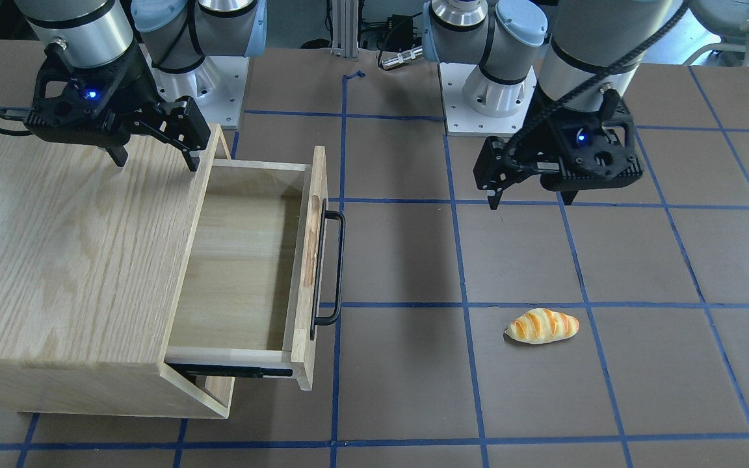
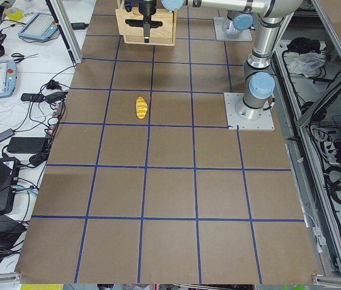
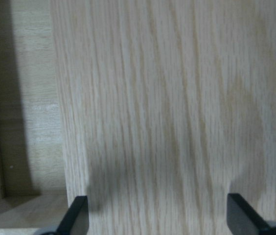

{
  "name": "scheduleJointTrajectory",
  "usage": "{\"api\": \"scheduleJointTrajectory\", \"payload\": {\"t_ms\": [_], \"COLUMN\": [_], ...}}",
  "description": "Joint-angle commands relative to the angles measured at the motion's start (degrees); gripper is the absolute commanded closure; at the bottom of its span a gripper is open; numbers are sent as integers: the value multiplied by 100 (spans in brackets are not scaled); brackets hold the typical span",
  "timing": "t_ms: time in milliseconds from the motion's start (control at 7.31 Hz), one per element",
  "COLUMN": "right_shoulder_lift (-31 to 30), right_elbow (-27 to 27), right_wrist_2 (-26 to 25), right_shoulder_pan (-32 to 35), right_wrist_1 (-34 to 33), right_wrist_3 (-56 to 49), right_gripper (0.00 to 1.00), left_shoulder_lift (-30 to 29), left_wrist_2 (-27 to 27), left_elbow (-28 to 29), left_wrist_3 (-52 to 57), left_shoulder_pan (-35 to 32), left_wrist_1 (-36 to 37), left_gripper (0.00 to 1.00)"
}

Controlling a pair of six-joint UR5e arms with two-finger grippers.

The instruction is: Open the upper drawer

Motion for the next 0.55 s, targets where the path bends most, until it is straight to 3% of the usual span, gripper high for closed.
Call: {"api": "scheduleJointTrajectory", "payload": {"t_ms": [0,411], "right_shoulder_lift": [0,0], "right_elbow": [0,0], "right_wrist_2": [-1,-1], "right_shoulder_pan": [0,0], "right_wrist_1": [0,0], "right_wrist_3": [0,0], "right_gripper": [0,0], "left_shoulder_lift": [167,229], "left_wrist_2": [40,24], "left_elbow": [-84,-111], "left_wrist_3": [470,1098], "left_shoulder_pan": [409,410], "left_wrist_1": [-232,-198], "left_gripper": [0,0]}}
